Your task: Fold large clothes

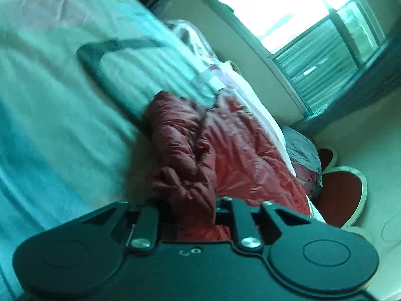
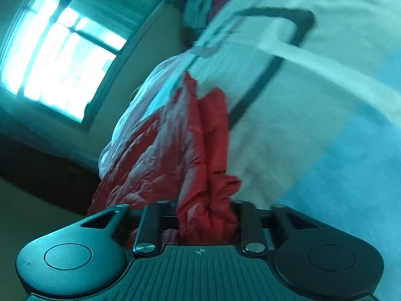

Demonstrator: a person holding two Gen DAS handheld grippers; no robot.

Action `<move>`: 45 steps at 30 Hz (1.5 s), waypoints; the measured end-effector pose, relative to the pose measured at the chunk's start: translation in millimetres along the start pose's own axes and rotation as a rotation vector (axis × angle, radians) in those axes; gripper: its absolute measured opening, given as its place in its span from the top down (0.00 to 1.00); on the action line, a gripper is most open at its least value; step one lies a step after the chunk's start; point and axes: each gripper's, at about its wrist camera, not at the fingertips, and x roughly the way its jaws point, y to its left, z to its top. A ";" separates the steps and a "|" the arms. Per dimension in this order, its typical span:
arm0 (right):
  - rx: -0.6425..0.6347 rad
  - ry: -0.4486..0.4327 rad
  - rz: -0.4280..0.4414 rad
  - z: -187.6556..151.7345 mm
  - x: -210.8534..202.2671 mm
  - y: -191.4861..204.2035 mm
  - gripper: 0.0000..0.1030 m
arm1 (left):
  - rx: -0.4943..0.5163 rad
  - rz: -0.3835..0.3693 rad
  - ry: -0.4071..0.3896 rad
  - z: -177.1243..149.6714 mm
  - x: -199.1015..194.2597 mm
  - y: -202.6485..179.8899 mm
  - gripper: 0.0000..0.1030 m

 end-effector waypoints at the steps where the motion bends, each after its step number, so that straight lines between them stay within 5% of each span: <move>1: -0.021 -0.003 -0.002 0.2 -3.6 3.8 0.87 | 0.008 -0.007 -0.009 -0.2 -6.1 -3.0 0.87; 21: -0.105 0.035 -0.018 -48.4 -129.8 -8.1 0.88 | 0.047 0.021 0.014 -68.3 -116.1 2.7 0.87; 45: -0.104 0.085 -0.042 -86.2 -191.0 -49.4 0.87 | 0.018 0.018 0.015 -133.4 -183.8 34.3 0.87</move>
